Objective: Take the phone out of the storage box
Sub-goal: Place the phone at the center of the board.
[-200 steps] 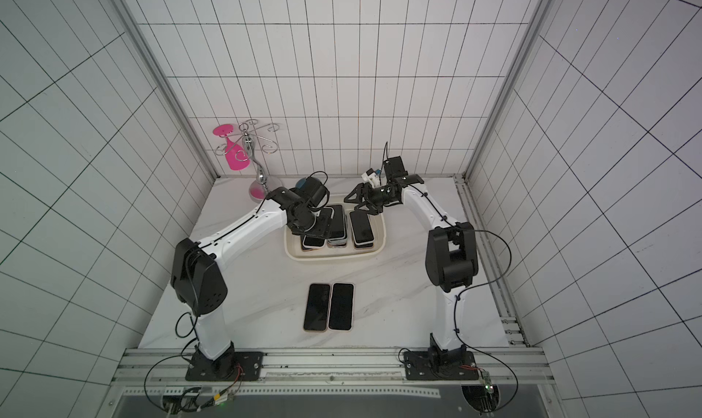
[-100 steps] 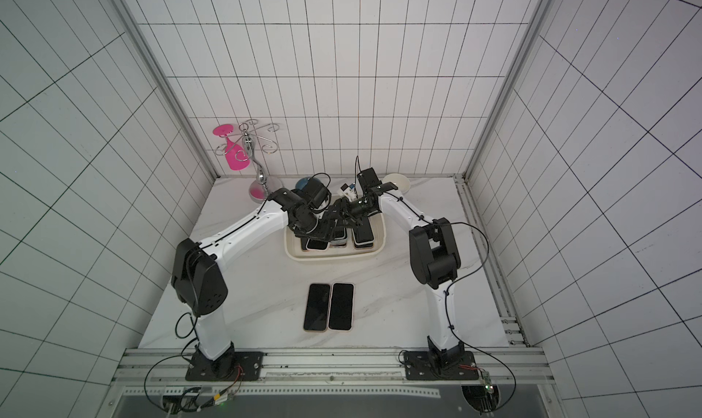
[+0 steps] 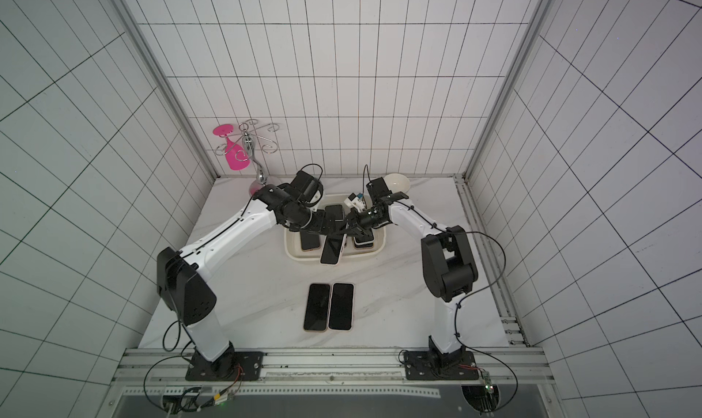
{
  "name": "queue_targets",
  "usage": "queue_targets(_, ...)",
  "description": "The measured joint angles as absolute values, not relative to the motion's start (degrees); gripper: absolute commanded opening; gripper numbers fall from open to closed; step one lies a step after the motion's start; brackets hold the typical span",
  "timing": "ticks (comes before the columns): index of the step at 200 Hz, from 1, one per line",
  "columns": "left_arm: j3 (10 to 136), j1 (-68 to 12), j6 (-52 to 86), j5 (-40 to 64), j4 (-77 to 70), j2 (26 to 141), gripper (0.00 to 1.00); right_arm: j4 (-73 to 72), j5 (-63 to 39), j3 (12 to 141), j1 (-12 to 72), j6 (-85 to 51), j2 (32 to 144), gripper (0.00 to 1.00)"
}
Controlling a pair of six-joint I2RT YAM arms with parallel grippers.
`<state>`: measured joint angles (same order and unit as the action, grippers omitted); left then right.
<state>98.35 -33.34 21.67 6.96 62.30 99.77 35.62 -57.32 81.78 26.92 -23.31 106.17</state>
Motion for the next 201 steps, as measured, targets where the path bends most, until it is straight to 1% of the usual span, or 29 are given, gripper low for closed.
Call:
queue_targets(40, 95.39, -25.96, 22.11, 8.8, 57.1, 91.53, 0.98, 39.07, -51.44, 63.22, 23.24, -20.12, 85.14, 0.06)
queue_targets(52, 94.37, -24.91, 22.09, 9.28, 56.38, 90.59, 0.98, 39.97, -50.92, 58.72, 23.59, -19.75, 80.84, 0.06)
queue_targets(65, 93.82, -24.67, 22.06, 9.72, 55.57, 90.91, 0.98, 40.88, -49.98, 54.83, 24.25, -19.57, 78.5, 0.06)
queue_targets(90, 93.19, -24.71, 22.28, 10.98, 55.09, 93.41, 0.98, 42.61, -46.52, 51.22, 26.37, -18.74, 79.33, 0.05)
queue_targets(124, 92.73, -24.8, 22.76, 11.68, 55.02, 95.7, 0.98, 43.18, -42.89, 49.52, 28.14, -17.63, 83.7, 0.06)
queue_targets(175, 91.44, -24.8, 22.92, 11.62, 54.98, 95.7, 0.98, 41.04, -42.15, 49.47, 28.53, -17.06, 89.38, 0.09)
queue_targets(201, 90.8, -24.8, 22.92, 11.51, 54.96, 95.7, 0.98, 40.45, -42.89, 49.36, 28.6, -16.91, 91.46, 0.14)
